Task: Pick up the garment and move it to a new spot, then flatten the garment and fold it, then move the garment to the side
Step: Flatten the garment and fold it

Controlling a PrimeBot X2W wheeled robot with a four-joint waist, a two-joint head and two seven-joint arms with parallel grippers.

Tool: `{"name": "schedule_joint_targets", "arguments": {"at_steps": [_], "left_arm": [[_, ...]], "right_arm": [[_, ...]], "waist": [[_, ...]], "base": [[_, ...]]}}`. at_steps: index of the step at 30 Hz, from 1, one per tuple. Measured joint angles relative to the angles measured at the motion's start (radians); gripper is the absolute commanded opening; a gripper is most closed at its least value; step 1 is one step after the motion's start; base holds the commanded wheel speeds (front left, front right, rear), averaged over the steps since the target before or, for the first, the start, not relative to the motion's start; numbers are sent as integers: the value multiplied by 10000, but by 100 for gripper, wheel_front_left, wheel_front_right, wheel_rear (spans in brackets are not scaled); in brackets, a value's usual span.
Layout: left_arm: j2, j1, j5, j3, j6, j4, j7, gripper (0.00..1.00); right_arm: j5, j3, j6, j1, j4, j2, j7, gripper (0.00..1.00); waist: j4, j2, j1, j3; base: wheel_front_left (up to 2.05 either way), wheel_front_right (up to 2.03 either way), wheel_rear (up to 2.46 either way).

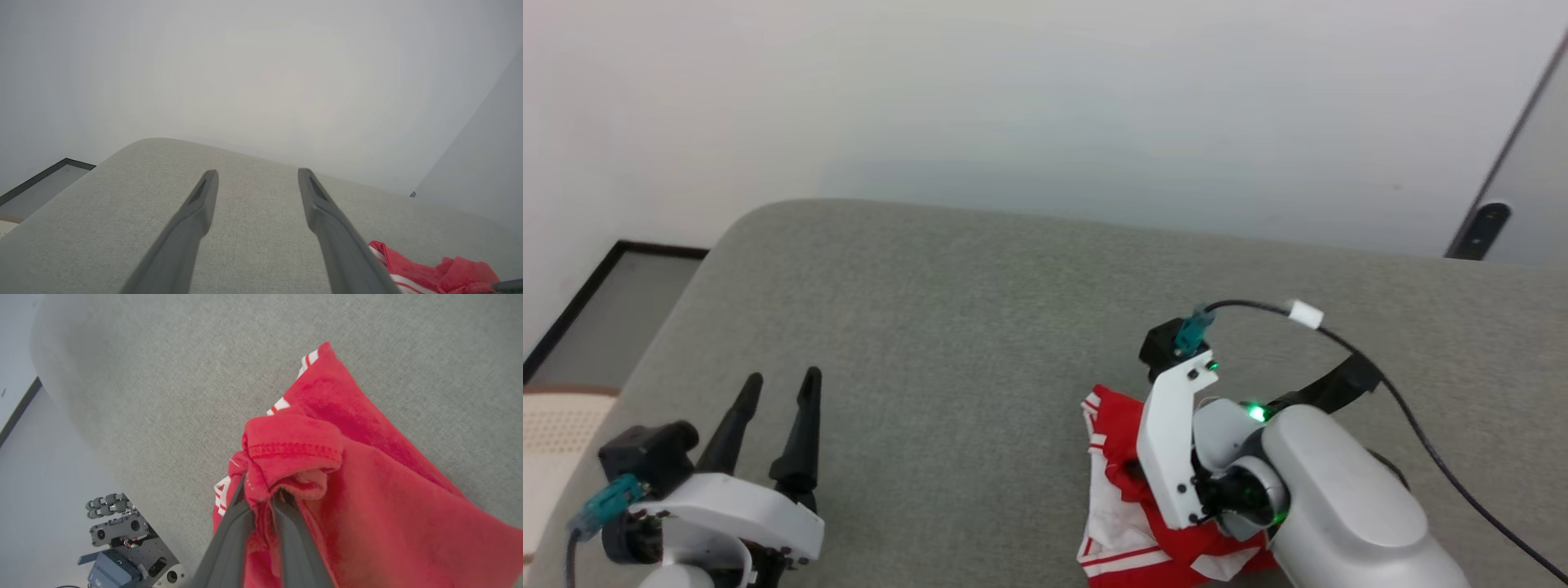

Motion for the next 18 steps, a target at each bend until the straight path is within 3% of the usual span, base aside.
{"name": "schedule_joint_targets", "arguments": {"at_steps": [13, 14, 15, 16, 18], "left_arm": [[-107, -323, -125, -167, -173, 612, -142, 100], [-104, -323, -163, -159, -174, 637, -165, 100], [-96, -321, -186, -153, -174, 660, -167, 100], [-79, -320, -192, -136, -174, 675, -174, 100], [-40, -317, -205, -109, -174, 688, -180, 100]], "right_arm": [[50, 1925, 0, -839, 2059, 8, -1298, 0], [111, 2034, 0, -893, 2105, 6, -1329, 11], [316, 2148, 0, -913, 2111, 2, -1331, 41], [372, 2334, 0, -949, 2117, 0, -1354, 100], [516, 2610, 0, -1072, 2138, 10, -1310, 100]], "waist": [[692, 0, 0, 205], [683, 0, 0, 195], [671, 0, 0, 180], [648, 0, 0, 169], [593, 0, 0, 137]], "base": [[0, 0, 0], [0, 0, 0], [0, 0, 0], [0, 0, 0], [0, 0, 0]]}}
